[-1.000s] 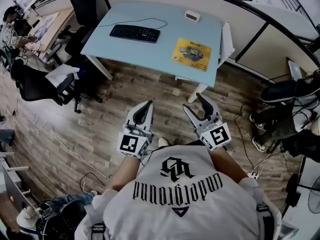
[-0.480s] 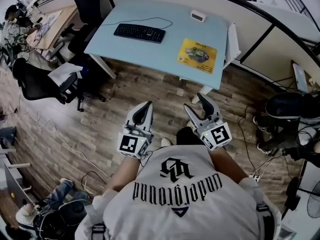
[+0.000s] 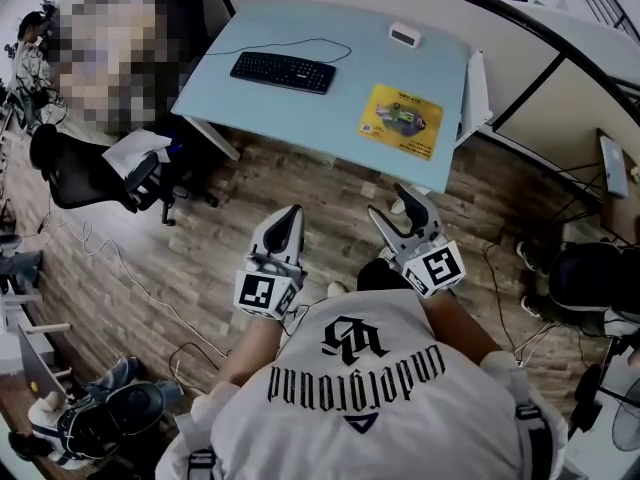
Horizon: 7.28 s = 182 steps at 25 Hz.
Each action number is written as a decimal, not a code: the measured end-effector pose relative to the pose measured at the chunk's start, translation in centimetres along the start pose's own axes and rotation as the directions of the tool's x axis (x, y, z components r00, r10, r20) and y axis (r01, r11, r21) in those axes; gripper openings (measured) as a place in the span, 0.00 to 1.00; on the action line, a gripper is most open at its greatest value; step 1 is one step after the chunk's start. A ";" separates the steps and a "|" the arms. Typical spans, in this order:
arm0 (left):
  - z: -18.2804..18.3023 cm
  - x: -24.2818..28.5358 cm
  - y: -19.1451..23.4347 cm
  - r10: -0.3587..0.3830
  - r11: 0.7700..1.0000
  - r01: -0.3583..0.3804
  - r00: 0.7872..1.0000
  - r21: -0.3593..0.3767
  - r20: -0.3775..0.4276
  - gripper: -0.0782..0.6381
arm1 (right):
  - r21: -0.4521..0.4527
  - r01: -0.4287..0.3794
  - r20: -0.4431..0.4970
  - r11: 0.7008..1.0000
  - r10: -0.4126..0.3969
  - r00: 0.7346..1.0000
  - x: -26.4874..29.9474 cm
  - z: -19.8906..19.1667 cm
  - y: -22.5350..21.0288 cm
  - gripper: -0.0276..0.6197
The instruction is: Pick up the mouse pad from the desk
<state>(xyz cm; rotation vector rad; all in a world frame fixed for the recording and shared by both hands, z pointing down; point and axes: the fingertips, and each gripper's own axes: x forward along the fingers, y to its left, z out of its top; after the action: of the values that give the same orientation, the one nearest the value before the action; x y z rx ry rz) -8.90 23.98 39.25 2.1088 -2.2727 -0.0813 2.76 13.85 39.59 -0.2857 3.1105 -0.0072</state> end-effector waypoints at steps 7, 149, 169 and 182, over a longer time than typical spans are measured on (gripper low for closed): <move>-0.8 9.0 -1.0 -0.037 0.999 0.037 0.999 -0.010 -0.011 0.12 | -0.013 0.044 -0.007 0.999 -0.044 0.999 0.7 0.0 -9.1 0.42; -30.3 51.9 9.0 -0.471 0.874 0.442 0.665 -0.204 -0.579 0.12 | 0.137 0.789 -0.795 0.598 -0.409 0.448 8.2 -42.4 -43.2 0.73; -29.9 50.7 9.5 -0.468 0.878 0.431 0.678 -0.209 -0.567 0.12 | 0.074 0.763 -0.795 0.642 -0.424 0.434 9.9 -42.2 -42.1 0.44; -27.7 49.7 11.4 -0.460 0.882 0.432 0.707 -0.187 -0.537 0.12 | 0.145 0.688 -0.777 0.712 -0.348 0.524 12.8 -40.5 -40.2 0.09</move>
<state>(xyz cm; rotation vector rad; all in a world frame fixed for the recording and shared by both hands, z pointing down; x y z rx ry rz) -22.14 -25.01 67.32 2.2155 -1.3803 0.4250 -3.21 -27.92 80.09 -1.5645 3.3568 -1.0796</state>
